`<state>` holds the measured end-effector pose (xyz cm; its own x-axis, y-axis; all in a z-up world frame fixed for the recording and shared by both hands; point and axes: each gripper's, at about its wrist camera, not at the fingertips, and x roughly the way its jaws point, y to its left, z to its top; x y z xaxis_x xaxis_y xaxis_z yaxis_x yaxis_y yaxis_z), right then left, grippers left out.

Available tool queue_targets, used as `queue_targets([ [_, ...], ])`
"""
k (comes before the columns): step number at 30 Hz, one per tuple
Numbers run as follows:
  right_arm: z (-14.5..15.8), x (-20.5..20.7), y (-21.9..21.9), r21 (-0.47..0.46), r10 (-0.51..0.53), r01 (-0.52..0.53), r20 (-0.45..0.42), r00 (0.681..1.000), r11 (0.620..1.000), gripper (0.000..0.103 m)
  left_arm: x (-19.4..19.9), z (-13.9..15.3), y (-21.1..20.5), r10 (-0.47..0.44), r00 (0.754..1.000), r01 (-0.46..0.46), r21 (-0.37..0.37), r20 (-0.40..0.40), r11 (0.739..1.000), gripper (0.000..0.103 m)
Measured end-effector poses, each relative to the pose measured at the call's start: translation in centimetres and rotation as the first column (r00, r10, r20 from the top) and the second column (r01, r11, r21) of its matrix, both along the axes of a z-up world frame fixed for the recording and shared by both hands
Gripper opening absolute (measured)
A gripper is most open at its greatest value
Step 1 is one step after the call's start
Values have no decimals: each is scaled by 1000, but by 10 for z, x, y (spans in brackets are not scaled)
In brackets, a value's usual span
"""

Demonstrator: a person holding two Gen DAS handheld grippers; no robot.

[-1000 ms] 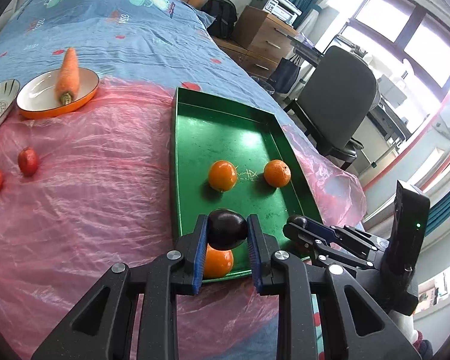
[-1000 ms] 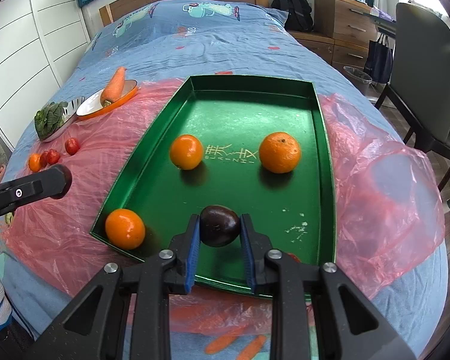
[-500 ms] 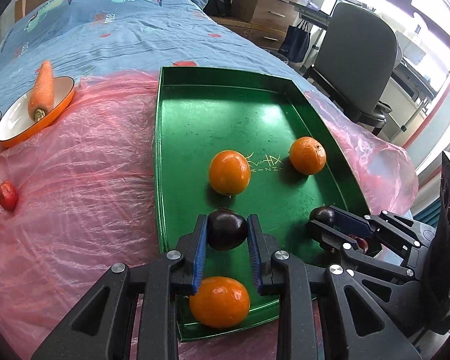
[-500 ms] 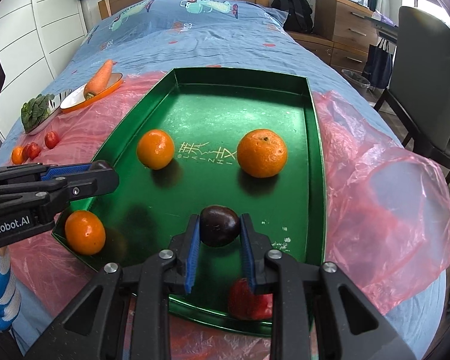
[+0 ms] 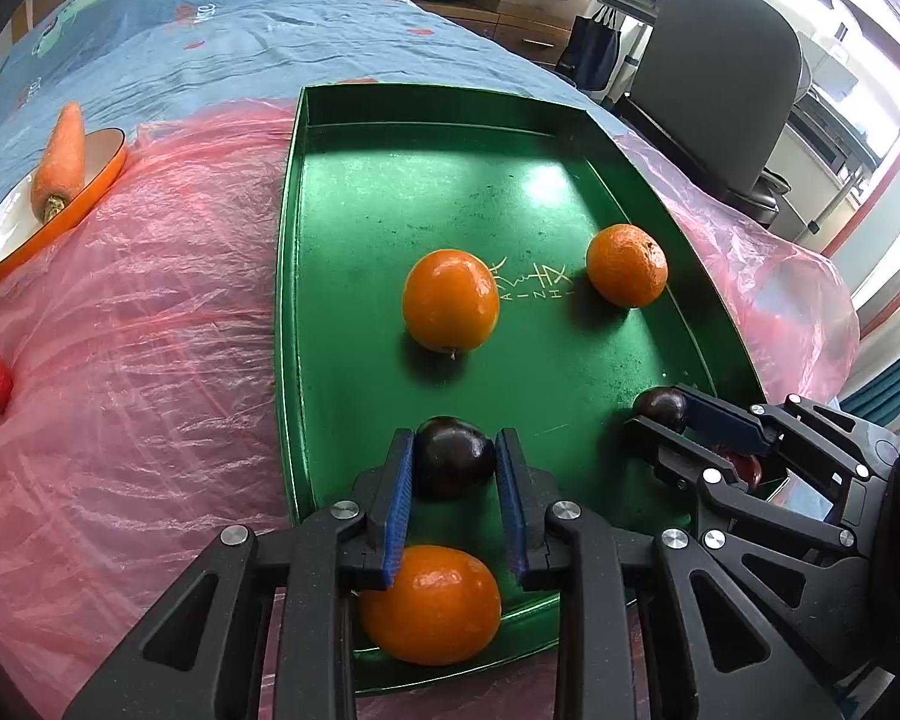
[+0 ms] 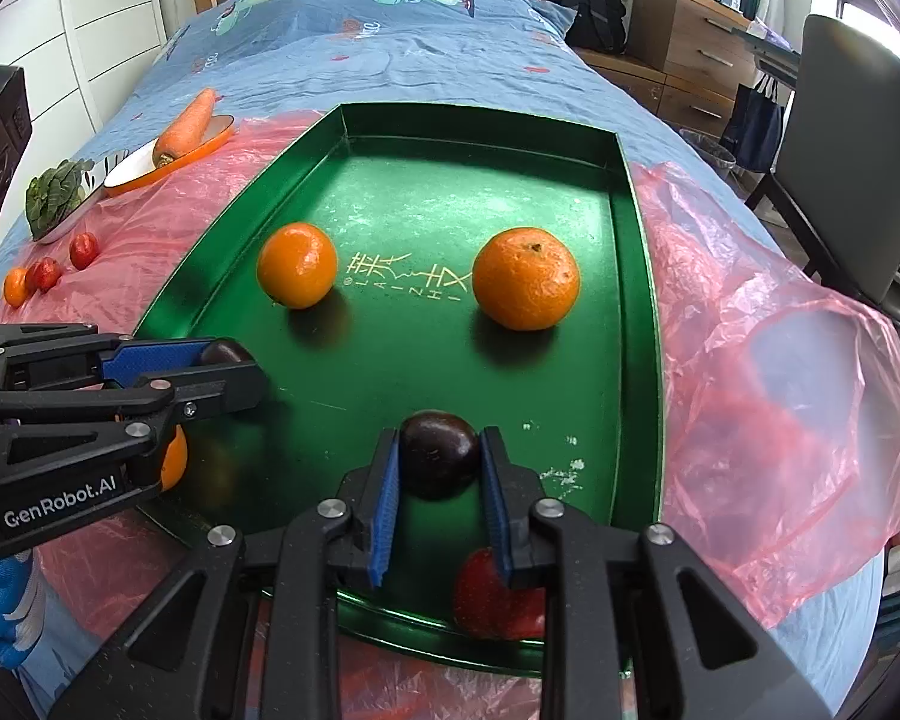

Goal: Organize fruits
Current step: 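Open both grippers to drop the plums into the green tray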

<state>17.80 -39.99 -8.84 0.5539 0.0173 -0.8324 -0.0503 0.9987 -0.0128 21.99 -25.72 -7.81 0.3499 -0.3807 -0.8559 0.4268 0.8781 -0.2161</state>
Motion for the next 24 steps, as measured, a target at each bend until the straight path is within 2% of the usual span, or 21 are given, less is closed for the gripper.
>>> queue_targets([
  [2,1,0,1,-10,-2,2,-4,1000,1000,37,4,1,2,9,1000,-9,-5,-1,1000,35],
  [5,3,-2,0,-19,-10,9,-9,1000,1000,40,0,6,4,9,1000,-9,5,23,1000,37],
  [8,7,-6,-2,-18,-24,24,-1,1000,1000,71,-4,11,5,11,999,-11,9,38,1000,39],
  [16,29,-16,-4,-38,-38,39,22,999,999,74,-17,40,10,19,994,-20,7,109,1000,40],
  [20,43,-23,-4,-49,-52,54,38,998,997,84,-28,56,18,31,989,-30,-11,145,999,40],
  [24,57,-32,-2,-55,-62,65,50,997,996,86,-42,72,23,36,982,-33,-17,187,999,40],
])
